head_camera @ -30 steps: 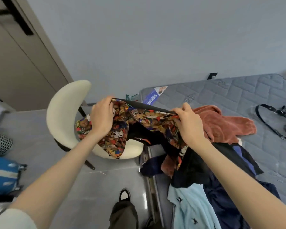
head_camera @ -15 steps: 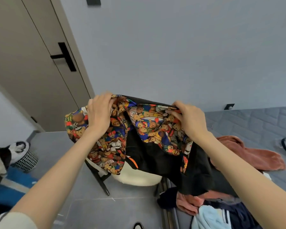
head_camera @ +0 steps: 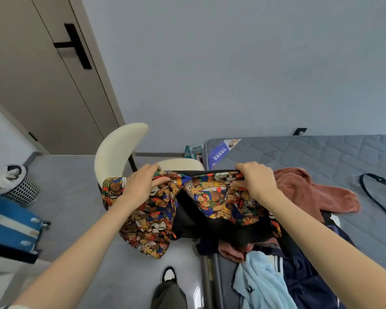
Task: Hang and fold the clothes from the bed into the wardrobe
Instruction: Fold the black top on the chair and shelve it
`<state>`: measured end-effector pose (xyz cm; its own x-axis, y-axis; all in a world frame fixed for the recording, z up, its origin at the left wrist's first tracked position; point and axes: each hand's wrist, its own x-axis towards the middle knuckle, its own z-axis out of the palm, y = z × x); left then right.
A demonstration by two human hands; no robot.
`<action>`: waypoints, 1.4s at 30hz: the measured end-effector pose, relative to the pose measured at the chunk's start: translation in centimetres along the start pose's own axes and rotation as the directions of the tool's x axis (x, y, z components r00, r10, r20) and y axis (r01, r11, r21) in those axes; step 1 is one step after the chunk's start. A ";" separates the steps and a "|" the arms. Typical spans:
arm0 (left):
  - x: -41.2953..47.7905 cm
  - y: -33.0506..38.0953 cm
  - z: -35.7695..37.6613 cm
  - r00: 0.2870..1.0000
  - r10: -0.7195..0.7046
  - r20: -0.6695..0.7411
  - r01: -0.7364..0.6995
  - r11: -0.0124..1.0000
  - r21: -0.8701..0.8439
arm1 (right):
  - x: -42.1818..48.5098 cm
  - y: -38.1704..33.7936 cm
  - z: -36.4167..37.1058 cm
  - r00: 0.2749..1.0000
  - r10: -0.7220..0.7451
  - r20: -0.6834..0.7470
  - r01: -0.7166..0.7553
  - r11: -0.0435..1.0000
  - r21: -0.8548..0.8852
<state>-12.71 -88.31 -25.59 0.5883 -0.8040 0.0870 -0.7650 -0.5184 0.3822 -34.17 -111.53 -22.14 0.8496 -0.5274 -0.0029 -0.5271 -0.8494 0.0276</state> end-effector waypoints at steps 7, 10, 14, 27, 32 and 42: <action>6.7 -2.5 3.4 0.985 -0.071 0.157 0.075 0.997 -0.022 | 7.1 0.9 3.0 0.993 0.010 0.115 -0.005 0.999 -0.051; 10.9 -5.1 5.8 0.977 -0.043 0.207 0.048 0.999 -0.015 | 12.2 0.8 4.8 0.983 0.033 0.182 -0.015 0.995 -0.101; 18.9 -9.1 8.7 0.980 -0.025 0.196 0.045 0.994 -0.099 | 21.5 -0.1 7.3 0.979 0.045 0.197 -0.008 0.983 -0.183; 32.9 -13.8 17.5 0.910 -0.016 0.415 0.159 0.936 -0.314 | 31.9 -0.1 18.8 0.864 0.320 0.389 -0.352 0.936 0.011; 32.5 -12.0 21.8 0.835 0.021 0.550 0.182 0.932 -0.313 | 27.9 1.9 23.4 0.632 0.507 0.586 -0.672 0.735 0.089; 31.1 -5.0 32.7 0.725 0.134 0.676 0.113 0.945 -0.308 | 20.0 8.1 32.6 0.188 0.596 0.781 -0.977 0.197 0.085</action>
<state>0.82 -120.23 -54.93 0.1464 -0.8490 -0.5076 -0.5754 -0.4905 0.6544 -21.99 -129.63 -54.59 -0.1679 -0.6222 -0.7646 -0.9351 0.3461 -0.0763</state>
